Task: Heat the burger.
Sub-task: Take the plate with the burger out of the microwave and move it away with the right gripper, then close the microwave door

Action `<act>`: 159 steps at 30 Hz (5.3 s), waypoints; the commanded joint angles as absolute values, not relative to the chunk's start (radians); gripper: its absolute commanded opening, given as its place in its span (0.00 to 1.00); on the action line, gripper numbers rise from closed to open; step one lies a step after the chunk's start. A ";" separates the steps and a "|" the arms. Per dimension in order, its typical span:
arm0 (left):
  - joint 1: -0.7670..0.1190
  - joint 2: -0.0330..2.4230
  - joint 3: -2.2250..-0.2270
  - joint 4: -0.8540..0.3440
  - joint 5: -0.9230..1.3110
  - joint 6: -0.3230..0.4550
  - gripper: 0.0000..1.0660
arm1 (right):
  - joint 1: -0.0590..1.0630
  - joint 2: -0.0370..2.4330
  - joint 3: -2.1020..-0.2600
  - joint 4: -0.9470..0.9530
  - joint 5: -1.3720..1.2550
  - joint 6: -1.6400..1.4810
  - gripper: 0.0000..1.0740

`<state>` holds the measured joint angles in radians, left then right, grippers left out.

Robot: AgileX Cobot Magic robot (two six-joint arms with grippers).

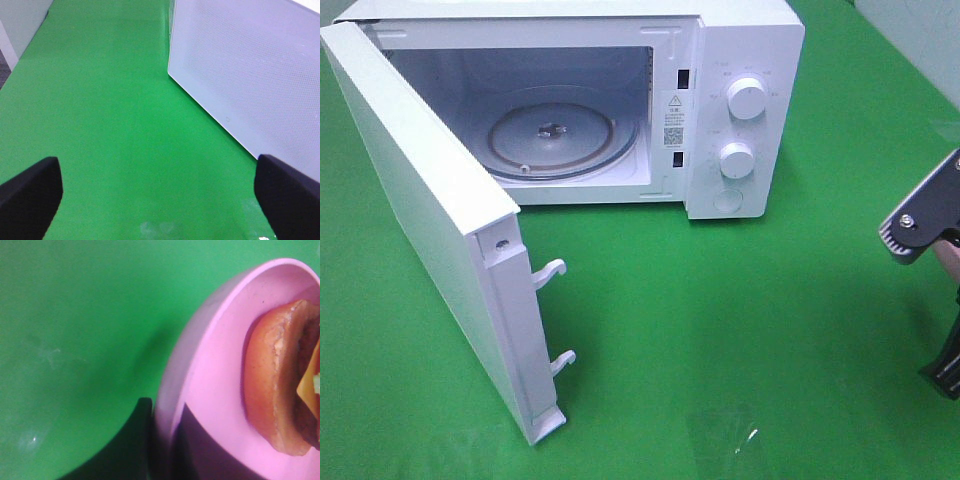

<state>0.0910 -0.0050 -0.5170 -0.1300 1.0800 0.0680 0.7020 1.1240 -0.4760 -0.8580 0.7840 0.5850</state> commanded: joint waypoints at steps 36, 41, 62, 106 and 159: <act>0.095 -0.021 -0.516 -0.132 1.066 0.068 0.92 | 0.314 1.751 -0.560 -1.171 0.632 1.150 0.04; 0.095 -0.021 -0.516 -0.132 1.066 0.068 0.92 | 0.315 1.756 -0.562 -1.159 0.606 1.151 0.14; 0.095 -0.021 -0.516 -0.132 1.066 0.068 0.92 | 0.316 1.380 -0.665 -0.452 0.591 0.365 0.70; 0.095 -0.021 -0.516 -0.132 1.066 0.068 0.92 | 0.227 0.214 -0.543 -0.124 0.998 0.101 0.73; 0.095 -0.021 -0.516 -0.132 1.066 0.068 0.92 | 0.163 -0.032 -0.491 -0.103 0.963 0.067 0.71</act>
<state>0.0910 -0.0050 -0.5170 -0.1300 1.0800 0.0680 0.1670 -0.0040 -0.4920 -0.1050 0.9760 0.0840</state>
